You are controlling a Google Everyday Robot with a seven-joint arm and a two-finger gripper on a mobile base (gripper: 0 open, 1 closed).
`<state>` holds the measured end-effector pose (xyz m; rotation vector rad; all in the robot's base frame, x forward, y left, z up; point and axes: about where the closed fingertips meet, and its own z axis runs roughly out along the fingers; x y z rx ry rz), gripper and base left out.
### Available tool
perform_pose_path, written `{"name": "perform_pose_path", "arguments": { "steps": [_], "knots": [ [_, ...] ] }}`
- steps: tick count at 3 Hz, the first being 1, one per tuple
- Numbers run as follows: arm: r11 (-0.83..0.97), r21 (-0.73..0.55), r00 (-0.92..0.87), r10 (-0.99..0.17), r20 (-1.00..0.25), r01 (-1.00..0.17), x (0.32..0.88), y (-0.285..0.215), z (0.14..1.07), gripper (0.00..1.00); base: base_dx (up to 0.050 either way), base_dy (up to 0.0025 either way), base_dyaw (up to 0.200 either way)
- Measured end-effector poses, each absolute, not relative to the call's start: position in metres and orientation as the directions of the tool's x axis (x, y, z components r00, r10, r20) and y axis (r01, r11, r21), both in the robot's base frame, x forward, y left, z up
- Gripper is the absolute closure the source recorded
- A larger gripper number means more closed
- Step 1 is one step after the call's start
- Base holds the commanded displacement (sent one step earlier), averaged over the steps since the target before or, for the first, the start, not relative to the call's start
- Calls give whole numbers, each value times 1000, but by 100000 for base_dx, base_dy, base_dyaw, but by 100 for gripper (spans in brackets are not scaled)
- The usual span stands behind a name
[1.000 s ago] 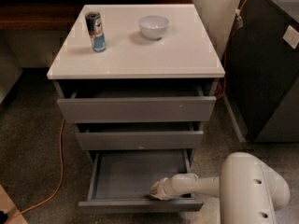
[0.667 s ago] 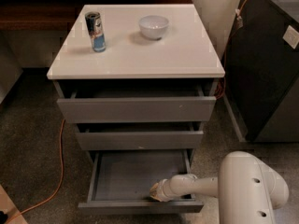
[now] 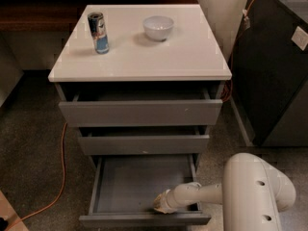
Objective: Place redbull can into bottom drawer
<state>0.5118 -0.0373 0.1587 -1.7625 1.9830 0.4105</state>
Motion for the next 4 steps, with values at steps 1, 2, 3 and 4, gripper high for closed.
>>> {"name": "perform_pose_path", "arguments": {
  "steps": [1, 2, 3, 4],
  "knots": [
    [117, -78, -61, -860, -507, -990, 503, -36, 162, 100, 0, 0, 0],
    [96, -86, -41, -869, -493, -992, 500, -34, 168, 100, 0, 0, 0],
    [88, -117, -20, -872, -489, -989, 507, -33, 184, 88, 0, 0, 0],
    [84, -163, 10, -862, -507, -983, 515, -29, 211, 66, 0, 0, 0]
  ]
}}
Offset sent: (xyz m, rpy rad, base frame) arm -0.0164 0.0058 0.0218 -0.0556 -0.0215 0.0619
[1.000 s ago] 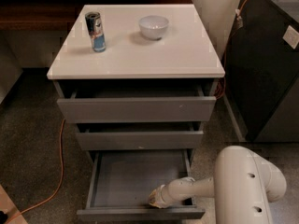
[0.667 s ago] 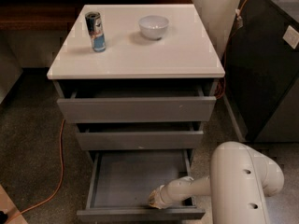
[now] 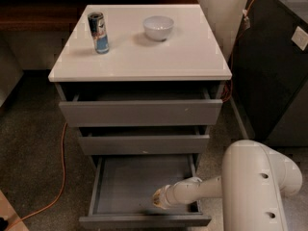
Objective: Place redbull can into bottom drawer
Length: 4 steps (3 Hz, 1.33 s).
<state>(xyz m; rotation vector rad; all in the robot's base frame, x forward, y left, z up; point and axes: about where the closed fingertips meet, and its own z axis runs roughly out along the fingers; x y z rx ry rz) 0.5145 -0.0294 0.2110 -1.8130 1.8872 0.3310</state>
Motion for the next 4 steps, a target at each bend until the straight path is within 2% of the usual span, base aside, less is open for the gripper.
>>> {"name": "perform_pose_path", "arguments": {
  "steps": [2, 3, 4],
  "knots": [
    [52, -263, 109, -820, -562, -963, 508, -18, 284, 17, 0, 0, 0],
    [36, -295, 144, -814, -563, -955, 505, -17, 320, 0, 0, 0, 0],
    [-16, -327, 201, -818, -540, -945, 504, -9, 391, 0, 0, 0, 0]
  ]
}}
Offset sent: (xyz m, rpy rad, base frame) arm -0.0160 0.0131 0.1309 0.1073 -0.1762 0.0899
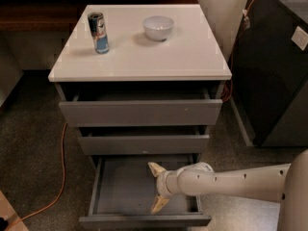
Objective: Place redbull can into bottom drawer
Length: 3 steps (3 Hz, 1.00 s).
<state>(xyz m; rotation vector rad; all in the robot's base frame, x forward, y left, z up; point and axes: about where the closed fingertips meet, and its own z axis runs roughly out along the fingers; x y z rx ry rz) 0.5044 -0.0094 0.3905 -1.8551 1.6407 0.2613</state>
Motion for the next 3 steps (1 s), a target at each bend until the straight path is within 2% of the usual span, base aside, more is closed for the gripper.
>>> {"name": "perform_pose_path", "arguments": {
  "steps": [2, 3],
  "knots": [
    [-8, -298, 185, -799, -572, -955, 503, -2, 402, 0, 0, 0, 0],
    [20, -270, 171, -730, -662, -963, 518, 6, 457, 0, 0, 0, 0]
  ]
}}
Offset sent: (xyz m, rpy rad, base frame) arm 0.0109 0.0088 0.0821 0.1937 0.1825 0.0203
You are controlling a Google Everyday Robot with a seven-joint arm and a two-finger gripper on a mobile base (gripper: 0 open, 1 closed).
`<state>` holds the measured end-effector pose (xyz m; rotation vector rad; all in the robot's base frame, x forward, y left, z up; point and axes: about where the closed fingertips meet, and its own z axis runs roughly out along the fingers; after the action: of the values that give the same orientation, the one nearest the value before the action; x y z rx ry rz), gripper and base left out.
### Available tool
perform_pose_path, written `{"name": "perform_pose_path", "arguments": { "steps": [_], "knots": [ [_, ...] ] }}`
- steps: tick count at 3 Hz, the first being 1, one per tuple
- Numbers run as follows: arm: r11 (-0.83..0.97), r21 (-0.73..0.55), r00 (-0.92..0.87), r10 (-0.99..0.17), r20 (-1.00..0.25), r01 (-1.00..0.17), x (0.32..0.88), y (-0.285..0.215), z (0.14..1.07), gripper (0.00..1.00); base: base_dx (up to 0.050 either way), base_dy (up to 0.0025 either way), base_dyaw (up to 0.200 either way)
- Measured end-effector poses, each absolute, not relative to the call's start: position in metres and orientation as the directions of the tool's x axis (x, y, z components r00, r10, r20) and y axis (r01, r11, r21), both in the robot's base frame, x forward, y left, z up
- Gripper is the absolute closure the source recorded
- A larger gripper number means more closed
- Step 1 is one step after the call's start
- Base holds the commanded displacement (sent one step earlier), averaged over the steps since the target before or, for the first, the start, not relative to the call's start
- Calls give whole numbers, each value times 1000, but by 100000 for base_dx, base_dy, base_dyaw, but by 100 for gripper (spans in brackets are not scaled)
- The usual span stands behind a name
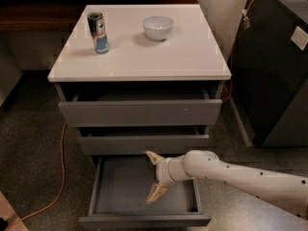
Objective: Place redbull can into bottom drawer
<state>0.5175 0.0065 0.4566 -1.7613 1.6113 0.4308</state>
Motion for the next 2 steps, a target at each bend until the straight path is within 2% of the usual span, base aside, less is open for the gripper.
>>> {"name": "perform_pose_path", "arguments": {
  "steps": [2],
  "knots": [
    [-16, -173, 147, -615, -774, -985, 519, 13, 542, 0, 0, 0, 0]
  ]
}}
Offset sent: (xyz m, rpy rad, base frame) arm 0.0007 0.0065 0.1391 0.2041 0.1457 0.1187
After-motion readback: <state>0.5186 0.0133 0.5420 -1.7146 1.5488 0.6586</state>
